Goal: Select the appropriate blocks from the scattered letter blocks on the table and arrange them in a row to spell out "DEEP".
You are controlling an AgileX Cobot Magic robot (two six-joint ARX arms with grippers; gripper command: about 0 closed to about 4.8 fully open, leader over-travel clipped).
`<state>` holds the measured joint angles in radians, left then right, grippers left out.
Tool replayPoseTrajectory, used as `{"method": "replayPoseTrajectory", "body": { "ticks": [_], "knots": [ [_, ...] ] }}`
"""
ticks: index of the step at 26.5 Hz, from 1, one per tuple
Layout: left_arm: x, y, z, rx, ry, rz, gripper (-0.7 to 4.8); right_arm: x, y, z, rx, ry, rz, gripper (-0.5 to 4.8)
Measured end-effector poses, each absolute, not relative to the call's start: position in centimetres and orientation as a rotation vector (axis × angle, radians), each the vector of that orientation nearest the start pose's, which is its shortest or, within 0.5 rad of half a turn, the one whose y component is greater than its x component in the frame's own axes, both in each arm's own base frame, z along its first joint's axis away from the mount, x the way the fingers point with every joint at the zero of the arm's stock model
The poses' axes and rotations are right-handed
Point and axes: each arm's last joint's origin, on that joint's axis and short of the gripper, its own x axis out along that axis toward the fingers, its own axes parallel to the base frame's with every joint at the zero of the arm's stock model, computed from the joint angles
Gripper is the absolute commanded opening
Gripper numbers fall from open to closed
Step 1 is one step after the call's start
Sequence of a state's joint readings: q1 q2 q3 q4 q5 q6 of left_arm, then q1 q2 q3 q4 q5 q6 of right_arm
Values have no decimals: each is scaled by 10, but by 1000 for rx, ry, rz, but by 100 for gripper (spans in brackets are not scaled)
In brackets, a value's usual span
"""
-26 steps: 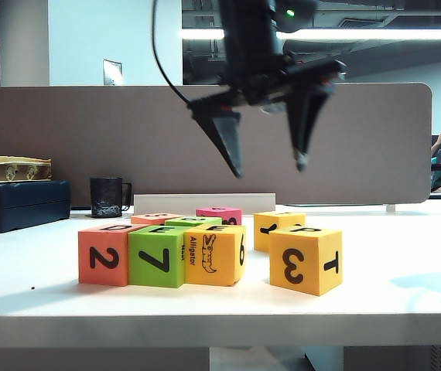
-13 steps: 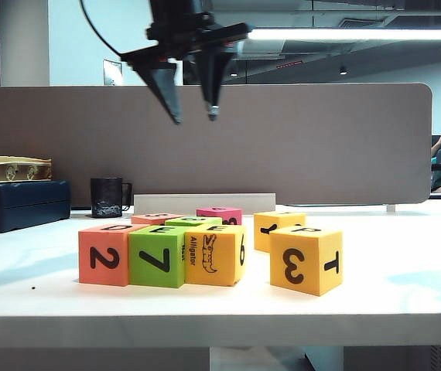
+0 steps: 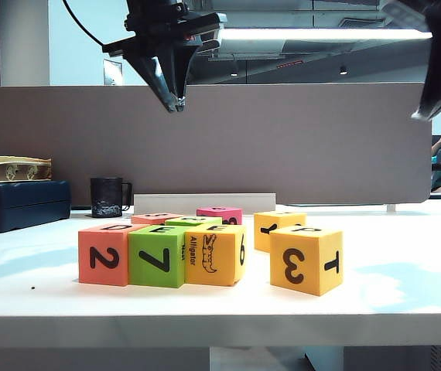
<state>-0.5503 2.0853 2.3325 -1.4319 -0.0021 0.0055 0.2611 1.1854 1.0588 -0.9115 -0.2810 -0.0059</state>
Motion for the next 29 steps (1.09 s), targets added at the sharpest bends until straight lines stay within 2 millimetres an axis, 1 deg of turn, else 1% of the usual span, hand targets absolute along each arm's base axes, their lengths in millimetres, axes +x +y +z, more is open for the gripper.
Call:
{"method": "replayPoseTrajectory", "body": {
  "ticks": [1,2,5,10,12,14,16,17,18,19,20,21,25,26,29],
  "knots": [
    [349,-214,362,333,1151,-489,55,213,65,292,9,1057,501,-6],
    [349,-214,362,335,1150,-492,52,217,67,288,11,1068,502,-6],
    [349,-213,362,342,1148,-499,51,226,69,281,16,1087,508,-6],
    [349,-213,362,342,1148,-506,46,234,72,272,27,1126,521,-6],
    [348,-214,364,309,1151,-554,45,239,74,265,40,1154,535,-5],
    [346,-216,372,259,1139,-627,14,243,75,259,53,1176,552,-5],
    [341,-215,380,215,1125,-692,11,245,76,256,58,1185,557,-6],
    [338,-214,386,195,1113,-721,-6,246,77,255,60,1188,560,-6],
    [332,-212,395,168,1089,-762,-6,248,77,253,63,1192,563,-6],
    [324,-208,409,150,1049,-791,-6,249,78,252,67,1195,569,-6],
    [315,-203,422,145,1011,-801,-6,251,78,251,73,1191,579,-6],
    [310,-200,429,142,991,-804,-6,252,79,250,75,1189,581,-5],
    [295,-190,447,134,938,-808,-6,255,80,247,77,1193,583,-6],
    [289,-186,454,130,917,-810,-6,255,80,246,77,1198,583,-6],
    [279,-180,464,111,891,-807,-6,256,80,245,78,1204,581,-5]
  ]
}}
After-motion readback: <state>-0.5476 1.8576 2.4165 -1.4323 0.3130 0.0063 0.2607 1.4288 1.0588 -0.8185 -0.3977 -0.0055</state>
